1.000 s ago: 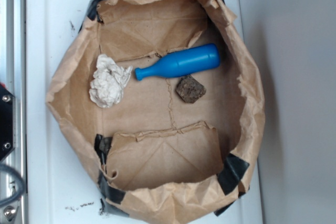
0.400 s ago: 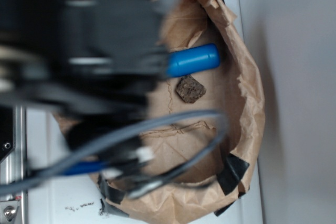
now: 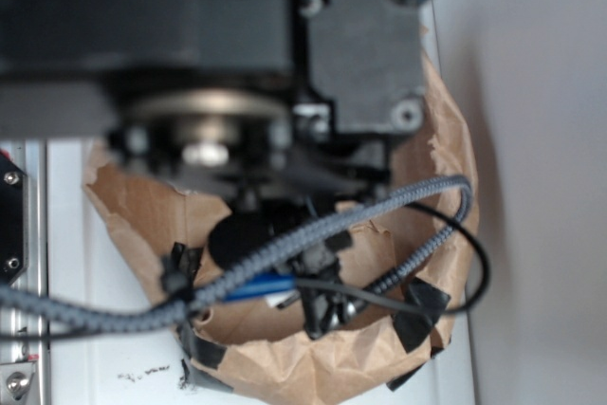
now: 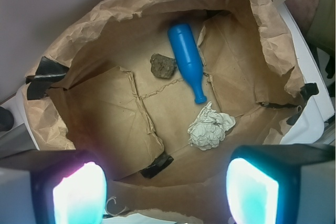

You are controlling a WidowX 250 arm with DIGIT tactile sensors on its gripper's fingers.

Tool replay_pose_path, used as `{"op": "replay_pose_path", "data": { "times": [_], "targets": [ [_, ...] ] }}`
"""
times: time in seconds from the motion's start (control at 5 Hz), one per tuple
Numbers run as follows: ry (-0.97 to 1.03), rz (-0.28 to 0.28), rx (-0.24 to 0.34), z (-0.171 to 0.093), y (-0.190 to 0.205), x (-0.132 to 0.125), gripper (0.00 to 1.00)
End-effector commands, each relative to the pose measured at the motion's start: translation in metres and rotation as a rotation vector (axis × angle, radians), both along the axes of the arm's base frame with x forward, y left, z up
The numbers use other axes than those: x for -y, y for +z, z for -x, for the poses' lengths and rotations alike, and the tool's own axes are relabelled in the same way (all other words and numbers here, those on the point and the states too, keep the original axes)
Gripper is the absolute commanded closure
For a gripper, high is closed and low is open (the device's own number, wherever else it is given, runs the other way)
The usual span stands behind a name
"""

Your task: Grab the rock.

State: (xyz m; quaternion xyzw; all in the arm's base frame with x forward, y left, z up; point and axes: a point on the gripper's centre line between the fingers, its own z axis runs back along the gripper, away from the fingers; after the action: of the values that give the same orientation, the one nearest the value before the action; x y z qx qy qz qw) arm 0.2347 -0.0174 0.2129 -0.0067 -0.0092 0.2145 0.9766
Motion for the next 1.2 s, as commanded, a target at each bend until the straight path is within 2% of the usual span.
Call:
{"op": "replay_pose_path", "data": {
  "times": [0.0, 0.2, 0.6, 0.8, 1.0],
  "targets": [
    [0.056, -0.021, 0.078, -0.012, -0.035, -0.022, 0.00],
    [0.089, -0.075, 0.061, -0.016, -0.084, -0.026, 0.00],
    [0.219, -0.022, 0.035, -0.038, -0.132, -0.034, 0.00],
    [0.316, 0.001, 0.059, -0.054, -0.141, -0.040, 0.00],
    [0.350, 0.025, 0.044, -0.071, -0.141, -0.049, 0.00]
  ]
}}
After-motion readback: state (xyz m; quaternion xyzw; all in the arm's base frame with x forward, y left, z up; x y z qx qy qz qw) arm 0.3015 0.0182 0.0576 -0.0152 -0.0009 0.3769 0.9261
